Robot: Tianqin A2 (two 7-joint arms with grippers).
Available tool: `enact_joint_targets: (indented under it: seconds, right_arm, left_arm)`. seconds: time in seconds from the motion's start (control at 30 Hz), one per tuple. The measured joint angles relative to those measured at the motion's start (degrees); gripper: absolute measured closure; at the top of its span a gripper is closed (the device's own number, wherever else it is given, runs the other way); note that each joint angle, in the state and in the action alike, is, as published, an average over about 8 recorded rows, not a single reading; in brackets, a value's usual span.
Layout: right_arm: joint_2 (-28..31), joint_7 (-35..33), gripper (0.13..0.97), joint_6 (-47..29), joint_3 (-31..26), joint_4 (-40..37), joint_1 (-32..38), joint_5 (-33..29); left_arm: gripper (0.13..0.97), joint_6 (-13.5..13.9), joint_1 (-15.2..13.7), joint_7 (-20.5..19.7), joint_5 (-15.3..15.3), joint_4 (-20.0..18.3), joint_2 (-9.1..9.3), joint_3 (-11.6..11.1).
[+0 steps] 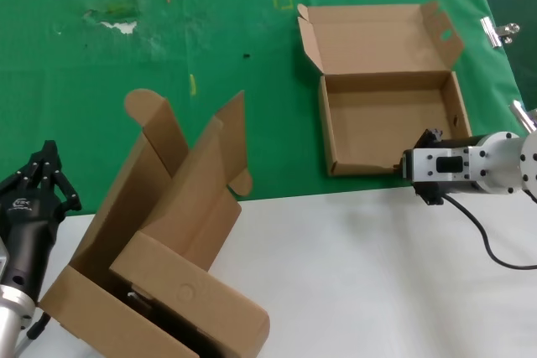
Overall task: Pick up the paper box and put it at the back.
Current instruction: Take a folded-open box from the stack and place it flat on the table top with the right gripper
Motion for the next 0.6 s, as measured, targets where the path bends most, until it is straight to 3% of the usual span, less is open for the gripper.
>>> enact_joint_targets:
  seconds: [0.6]
  right_arm:
    - [1.3, -1.9, 0.958, 0.1, 1.0, 1.8, -1.0, 2.7]
  left_arm:
    - [0.957, 0.0, 0.0, 0.0, 0.0, 0.0, 0.00, 0.0]
